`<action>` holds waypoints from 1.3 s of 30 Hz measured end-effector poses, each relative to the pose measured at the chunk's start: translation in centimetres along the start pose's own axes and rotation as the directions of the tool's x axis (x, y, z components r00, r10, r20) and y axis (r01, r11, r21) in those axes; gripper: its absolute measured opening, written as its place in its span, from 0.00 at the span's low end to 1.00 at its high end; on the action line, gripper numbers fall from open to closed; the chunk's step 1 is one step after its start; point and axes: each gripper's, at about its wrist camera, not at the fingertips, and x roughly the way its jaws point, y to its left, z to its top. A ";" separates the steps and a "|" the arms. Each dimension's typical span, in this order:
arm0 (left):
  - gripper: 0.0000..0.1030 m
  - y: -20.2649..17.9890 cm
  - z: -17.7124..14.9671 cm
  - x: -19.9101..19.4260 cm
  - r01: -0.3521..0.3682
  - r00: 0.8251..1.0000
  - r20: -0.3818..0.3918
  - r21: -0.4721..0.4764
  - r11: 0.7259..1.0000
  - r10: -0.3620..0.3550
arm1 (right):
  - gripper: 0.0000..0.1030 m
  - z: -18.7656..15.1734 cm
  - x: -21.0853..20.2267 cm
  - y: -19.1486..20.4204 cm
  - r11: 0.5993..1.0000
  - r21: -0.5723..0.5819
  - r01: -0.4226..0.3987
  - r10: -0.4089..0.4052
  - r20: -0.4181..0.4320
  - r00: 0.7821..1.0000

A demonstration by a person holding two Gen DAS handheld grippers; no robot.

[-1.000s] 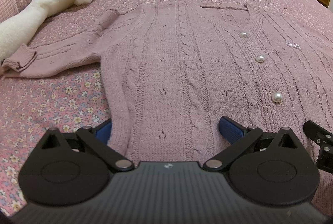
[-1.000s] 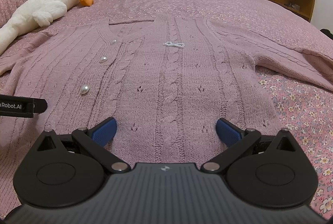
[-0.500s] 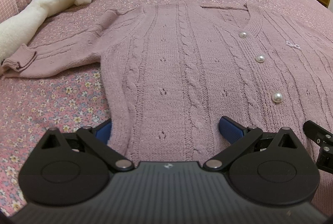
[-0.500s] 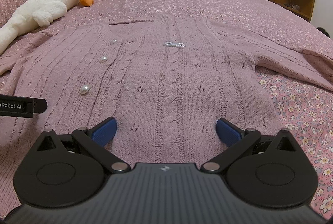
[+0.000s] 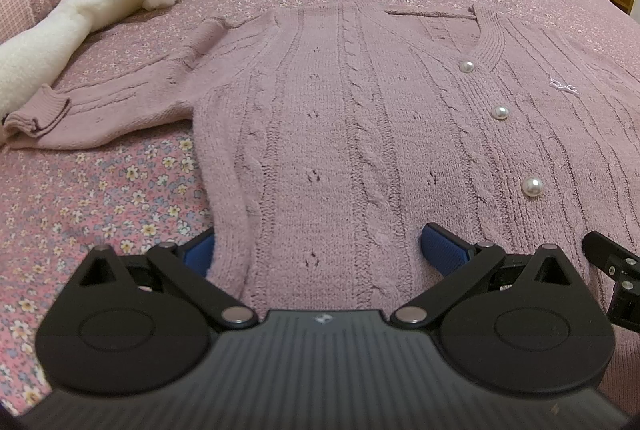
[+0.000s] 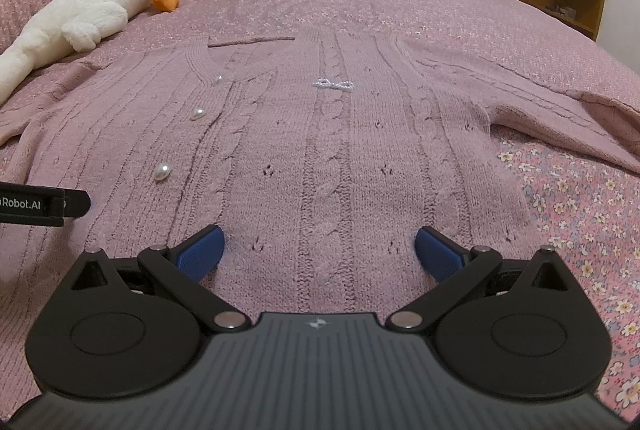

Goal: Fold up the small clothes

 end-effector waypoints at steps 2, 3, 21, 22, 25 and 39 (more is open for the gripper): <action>1.00 0.0 0.0 0.0 0.000 1.000 -0.001 -0.001 1.000 0.000 | 1.00 0.0 0.0 0.1 1.000 0.000 0.000 0.000 0.000 1.000; 1.00 0.0 0.0 0.0 0.000 1.000 -0.002 -0.002 1.000 0.000 | 1.00 0.0 0.0 0.1 1.000 0.000 0.000 0.000 0.000 1.000; 1.00 0.4 1.2 0.2 0.014 0.998 -0.068 -0.014 1.000 -0.015 | 1.00 2.7 -0.5 -3.2 0.984 0.139 -0.109 0.120 -0.070 0.990; 1.00 0.5 1.2 0.2 0.015 0.997 -0.071 -0.016 1.000 -0.017 | 1.00 3.3 -0.7 -4.3 0.975 0.183 -0.127 0.142 -0.068 0.988; 1.00 0.5 1.2 0.3 0.013 0.997 -0.073 -0.011 1.000 -0.013 | 1.00 4.9 -1.4 -7.9 0.951 0.271 -0.147 0.164 -0.041 0.986; 1.00 0.1 1.9 1.0 -0.004 0.996 -0.092 -0.019 1.000 0.002 | 1.00 4.6 1.6 -27.4 0.683 0.720 -0.127 0.144 0.038 0.989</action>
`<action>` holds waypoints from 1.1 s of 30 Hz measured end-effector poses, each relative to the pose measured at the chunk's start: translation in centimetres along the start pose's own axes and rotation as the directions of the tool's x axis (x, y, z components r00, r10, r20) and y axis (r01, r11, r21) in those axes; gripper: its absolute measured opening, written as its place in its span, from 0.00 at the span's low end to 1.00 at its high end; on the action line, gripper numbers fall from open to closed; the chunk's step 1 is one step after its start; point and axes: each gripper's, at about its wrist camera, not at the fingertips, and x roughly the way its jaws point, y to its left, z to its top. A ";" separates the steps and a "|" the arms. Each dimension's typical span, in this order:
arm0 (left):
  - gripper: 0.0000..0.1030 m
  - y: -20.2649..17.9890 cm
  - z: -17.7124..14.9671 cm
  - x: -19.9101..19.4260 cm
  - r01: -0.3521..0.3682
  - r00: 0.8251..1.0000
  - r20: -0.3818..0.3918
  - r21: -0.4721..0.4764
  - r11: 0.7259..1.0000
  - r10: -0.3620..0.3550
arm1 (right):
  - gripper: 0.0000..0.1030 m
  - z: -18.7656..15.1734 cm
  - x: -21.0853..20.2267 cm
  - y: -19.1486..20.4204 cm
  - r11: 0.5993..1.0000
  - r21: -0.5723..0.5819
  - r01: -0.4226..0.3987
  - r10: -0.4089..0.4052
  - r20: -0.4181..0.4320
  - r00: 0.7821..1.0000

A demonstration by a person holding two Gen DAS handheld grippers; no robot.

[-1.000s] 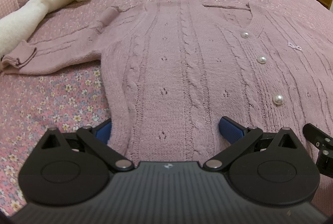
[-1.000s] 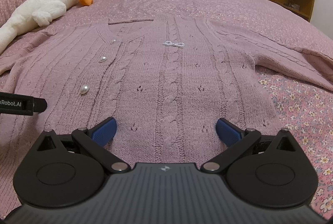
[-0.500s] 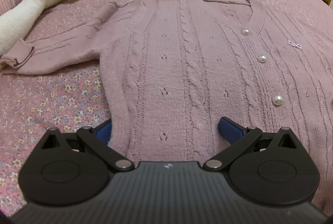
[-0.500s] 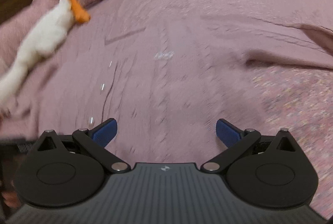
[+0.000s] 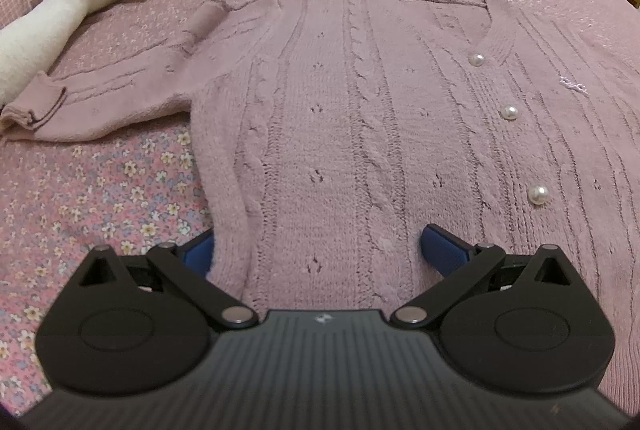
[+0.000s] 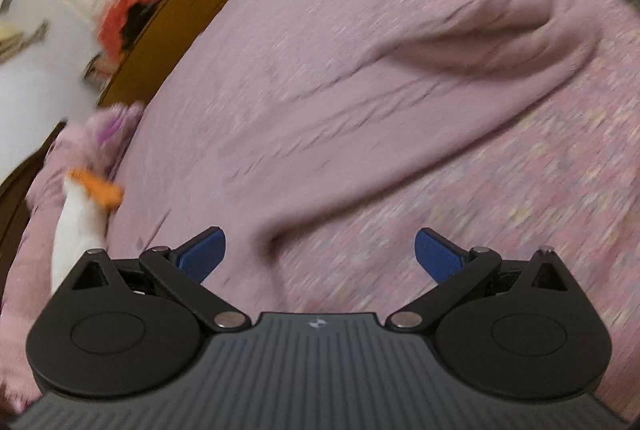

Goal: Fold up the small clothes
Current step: 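Grasp the cardigan's sleeve cuff with the right gripper and lift it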

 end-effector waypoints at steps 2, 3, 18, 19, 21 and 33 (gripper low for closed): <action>1.00 -0.1 -0.1 0.0 -0.006 1.000 -0.002 0.000 1.000 0.006 | 1.00 1.1 0.5 -1.8 0.996 0.085 -0.034 0.033 0.015 0.999; 1.00 -0.2 -0.1 0.0 -0.008 1.000 -0.002 -0.001 1.000 0.008 | 1.00 1.8 0.6 -2.8 0.991 0.116 -0.063 0.058 0.046 0.997; 1.00 -0.2 -0.1 0.0 -0.018 1.000 0.004 0.005 1.000 0.018 | 0.69 5.6 3.8 -5.4 0.996 0.068 0.062 -0.082 0.355 0.931; 1.00 -0.2 -0.2 0.0 -0.017 1.000 0.005 0.006 1.000 0.017 | 0.42 5.8 3.8 -5.5 0.995 0.076 0.069 -0.092 0.360 0.929; 1.00 -0.2 -0.1 0.0 -0.014 1.000 0.004 0.011 1.000 0.014 | 0.19 6.0 3.7 -6.1 0.993 0.101 0.059 -0.091 0.349 0.933; 0.99 0.8 2.3 -2.0 -0.002 0.998 0.067 0.046 0.999 -0.002 | 0.09 6.1 1.5 3.5 0.977 -0.209 0.045 0.039 0.379 0.924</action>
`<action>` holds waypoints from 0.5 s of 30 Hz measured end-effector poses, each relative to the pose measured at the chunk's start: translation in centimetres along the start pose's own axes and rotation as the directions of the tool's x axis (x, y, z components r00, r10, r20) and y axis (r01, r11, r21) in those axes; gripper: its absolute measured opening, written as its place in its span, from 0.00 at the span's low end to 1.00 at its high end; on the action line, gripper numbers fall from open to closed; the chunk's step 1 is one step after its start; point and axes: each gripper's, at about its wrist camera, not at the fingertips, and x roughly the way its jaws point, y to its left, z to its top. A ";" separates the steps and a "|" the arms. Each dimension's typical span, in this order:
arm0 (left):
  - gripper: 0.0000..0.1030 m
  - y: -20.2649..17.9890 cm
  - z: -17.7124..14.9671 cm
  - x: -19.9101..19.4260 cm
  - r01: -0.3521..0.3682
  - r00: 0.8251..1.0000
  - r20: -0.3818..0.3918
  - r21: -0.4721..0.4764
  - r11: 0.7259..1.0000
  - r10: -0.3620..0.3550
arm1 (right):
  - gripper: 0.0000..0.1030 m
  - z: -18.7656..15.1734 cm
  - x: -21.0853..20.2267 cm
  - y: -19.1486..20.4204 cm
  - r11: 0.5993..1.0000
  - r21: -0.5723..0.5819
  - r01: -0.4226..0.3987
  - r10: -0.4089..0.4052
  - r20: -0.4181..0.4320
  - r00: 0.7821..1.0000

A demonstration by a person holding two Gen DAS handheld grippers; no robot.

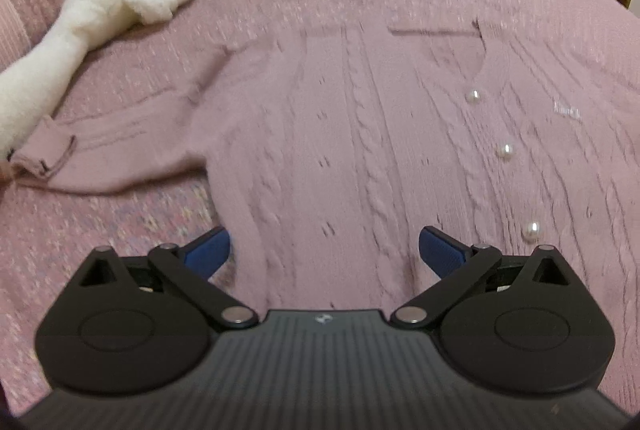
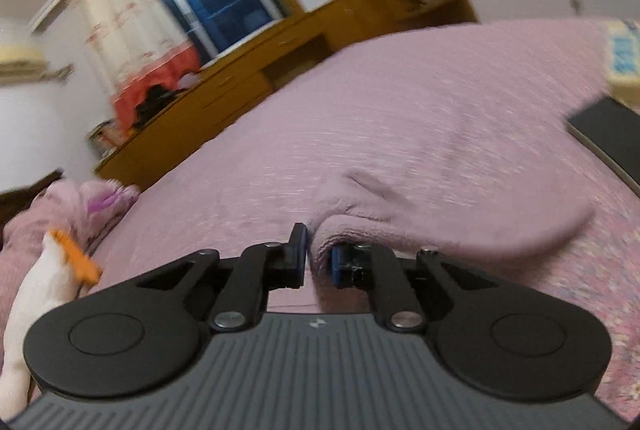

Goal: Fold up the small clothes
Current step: 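Grasp the cardigan's sleeve cuff with the right gripper and lift it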

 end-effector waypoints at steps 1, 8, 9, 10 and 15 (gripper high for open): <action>0.99 0.2 0.2 -0.2 -0.001 1.000 0.006 -0.002 1.000 0.001 | 0.09 0.0 -0.2 1.1 1.000 -0.019 -0.007 0.007 -0.002 1.000; 1.00 1.8 1.1 -1.6 -0.009 0.999 0.041 -0.021 1.000 0.010 | 0.08 -1.5 -5.0 10.5 0.990 -0.134 -0.047 0.050 0.023 0.998; 1.00 2.1 1.2 -1.8 -0.012 0.999 0.049 -0.022 1.000 0.013 | 0.08 -1.4 -5.4 12.0 0.987 -0.150 -0.062 0.067 0.029 0.997; 1.00 2.2 1.2 -2.0 -0.015 0.998 0.057 -0.024 1.000 0.017 | 0.08 -1.5 -5.8 13.2 0.983 -0.164 -0.079 0.085 0.032 0.996; 0.99 3.9 1.7 -3.0 0.004 0.998 0.065 -0.091 0.996 0.002 | 0.08 -3.9 -7.7 20.9 0.940 -0.291 -0.179 0.190 0.010 0.982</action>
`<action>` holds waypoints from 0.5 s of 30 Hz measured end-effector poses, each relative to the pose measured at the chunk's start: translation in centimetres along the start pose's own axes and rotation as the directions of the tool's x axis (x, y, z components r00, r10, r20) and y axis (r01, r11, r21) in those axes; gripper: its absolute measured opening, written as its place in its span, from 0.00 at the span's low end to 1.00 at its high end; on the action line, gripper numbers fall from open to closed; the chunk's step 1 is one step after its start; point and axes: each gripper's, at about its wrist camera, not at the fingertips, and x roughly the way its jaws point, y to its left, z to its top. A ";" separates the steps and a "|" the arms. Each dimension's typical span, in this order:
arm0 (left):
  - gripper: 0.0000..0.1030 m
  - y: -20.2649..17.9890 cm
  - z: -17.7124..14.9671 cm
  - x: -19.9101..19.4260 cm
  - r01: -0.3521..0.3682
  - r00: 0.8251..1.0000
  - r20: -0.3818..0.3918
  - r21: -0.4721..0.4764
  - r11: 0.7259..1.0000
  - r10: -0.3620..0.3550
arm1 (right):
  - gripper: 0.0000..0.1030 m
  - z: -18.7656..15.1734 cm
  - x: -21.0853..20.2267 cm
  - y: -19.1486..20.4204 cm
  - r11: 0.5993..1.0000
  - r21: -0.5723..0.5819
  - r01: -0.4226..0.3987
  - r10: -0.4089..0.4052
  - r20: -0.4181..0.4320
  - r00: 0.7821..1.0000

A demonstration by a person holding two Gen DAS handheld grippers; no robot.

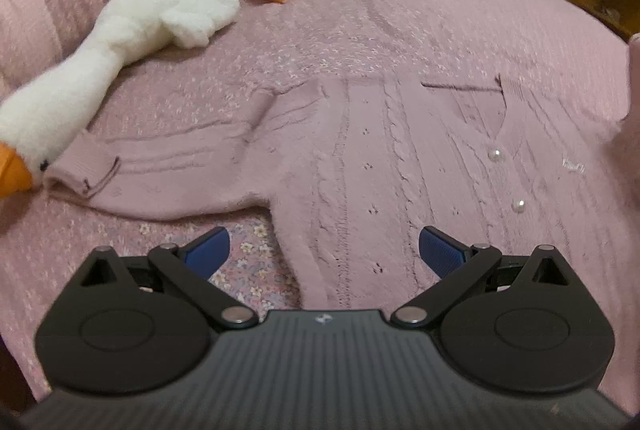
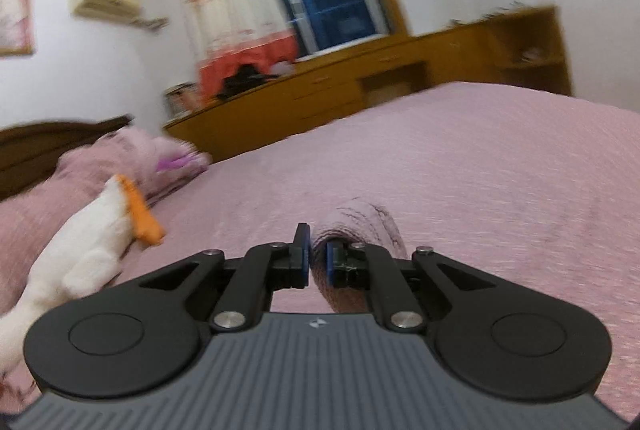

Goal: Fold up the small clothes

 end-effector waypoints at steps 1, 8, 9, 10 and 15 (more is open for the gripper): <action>0.99 0.4 0.1 -0.2 0.018 1.000 -0.004 -0.025 1.000 -0.018 | 0.08 -0.6 0.0 2.0 0.999 -0.029 -0.027 0.027 -0.010 1.000; 0.99 1.1 0.2 -1.4 0.041 0.999 0.029 -0.028 0.999 -0.040 | 0.08 -8.5 3.7 10.0 0.988 -0.091 -0.122 0.106 -0.166 0.981; 0.99 1.1 0.1 -1.4 0.041 0.999 0.032 -0.027 0.999 -0.040 | 0.08 -10.0 4.8 9.8 0.989 -0.077 -0.123 0.106 -0.195 0.975; 1.00 1.3 0.0 -1.4 0.040 0.999 0.032 -0.027 0.999 -0.039 | 0.08 -11.3 5.3 10.4 0.989 -0.071 -0.126 0.108 -0.221 0.969; 1.00 1.8 -0.4 -0.6 0.044 0.999 0.012 -0.037 0.998 -0.043 | 0.12 -15.9 8.6 9.2 0.987 -0.040 -0.158 0.132 -0.365 0.922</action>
